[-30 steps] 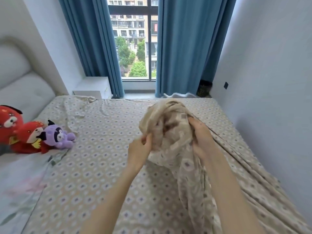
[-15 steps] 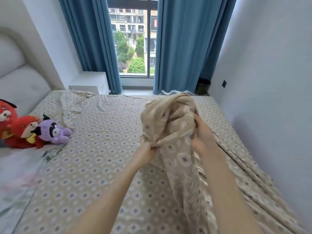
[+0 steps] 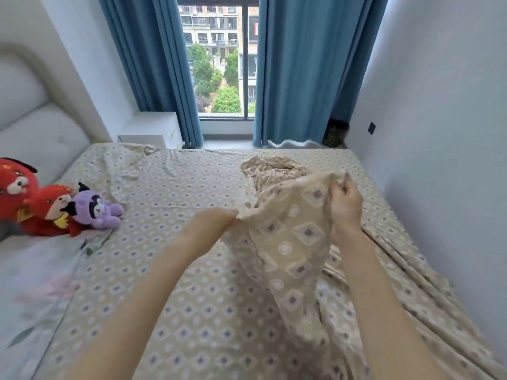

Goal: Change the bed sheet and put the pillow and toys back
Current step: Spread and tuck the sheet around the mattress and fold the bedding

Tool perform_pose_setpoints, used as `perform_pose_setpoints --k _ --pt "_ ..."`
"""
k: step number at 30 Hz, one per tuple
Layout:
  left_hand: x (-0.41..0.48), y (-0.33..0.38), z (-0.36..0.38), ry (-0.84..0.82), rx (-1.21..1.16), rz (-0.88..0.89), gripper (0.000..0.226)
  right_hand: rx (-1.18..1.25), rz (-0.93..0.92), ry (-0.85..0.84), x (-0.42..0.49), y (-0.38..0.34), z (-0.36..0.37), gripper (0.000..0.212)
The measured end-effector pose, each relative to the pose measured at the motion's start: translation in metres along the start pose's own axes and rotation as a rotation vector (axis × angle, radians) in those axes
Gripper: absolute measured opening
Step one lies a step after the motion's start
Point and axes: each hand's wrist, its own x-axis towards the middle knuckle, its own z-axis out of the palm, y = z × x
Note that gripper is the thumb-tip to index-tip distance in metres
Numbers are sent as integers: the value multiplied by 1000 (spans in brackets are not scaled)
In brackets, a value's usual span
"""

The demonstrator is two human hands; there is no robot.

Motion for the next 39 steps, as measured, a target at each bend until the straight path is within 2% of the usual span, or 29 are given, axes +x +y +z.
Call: perform_pose_setpoints --k 2,3,4,5,7,8,10,11,14,15,17,18,20,22,23,24,27,28,30,31,32,34,36,39 --pt "-5 -2 -2 55 -35 -5 29 -91 -27 106 4 0 -6 33" --pt "-6 -3 -1 88 -105 -20 30 -85 -14 110 5 0 -7 34" --pt "-4 -6 -1 70 -177 -53 30 -5 42 34 4 -3 -7 34" --pt "-2 -11 2 -18 -249 -93 30 145 144 -110 -1 -6 -6 33" --pt "0 -17 8 -381 -402 -121 35 386 376 -460 -15 -11 -7 29" --pt "-3 -16 12 -567 -491 -113 38 414 435 -598 -23 -11 -8 28" --pt "-9 -10 27 -787 -636 -154 35 419 476 -696 -36 -6 -10 25" --pt "-10 -6 38 -789 -689 -206 35 457 498 -678 -41 -4 -13 23" --pt "-2 10 70 -480 -678 -293 38 654 561 -613 -51 5 -26 17" --pt "4 17 75 -422 -717 -296 40 704 588 -600 -52 8 -32 16" --pt "18 30 83 -421 -887 -330 51 770 627 -556 -52 15 -39 12" --pt "27 38 84 -450 -977 -366 58 804 631 -524 -50 18 -45 22" --pt "48 52 85 -455 -1290 -489 66 844 642 -491 -48 21 -53 26" --pt "71 60 84 -417 -1763 -653 70 827 645 -513 -47 23 -62 20" --pt "80 60 82 -387 -1856 -731 67 796 638 -537 -47 22 -65 19" --pt "85 61 81 -382 -1807 -758 60 757 623 -561 -47 23 -68 19" --pt "92 62 86 -398 -1240 -661 28 691 616 -598 -49 27 -74 29" --pt "94 61 91 -357 -1068 -616 26 682 628 -608 -51 26 -73 29" --pt "96 60 91 -223 -801 -498 50 635 654 -611 -53 29 -70 27" --pt "97 60 88 -190 -748 -405 63 608 668 -623 -54 30 -68 27" --pt "99 60 84 -200 -755 -290 67 592 681 -644 -55 31 -66 27" --pt "103 63 77 -328 -919 -149 55 576 711 -700 -55 35 -63 25" --pt "109 63 74 -459 -1116 -223 54 588 730 -762 -57 36 -61 21" --pt "118 56 77 -517 -1279 -414 74 599 734 -838 -57 34 -61 16"
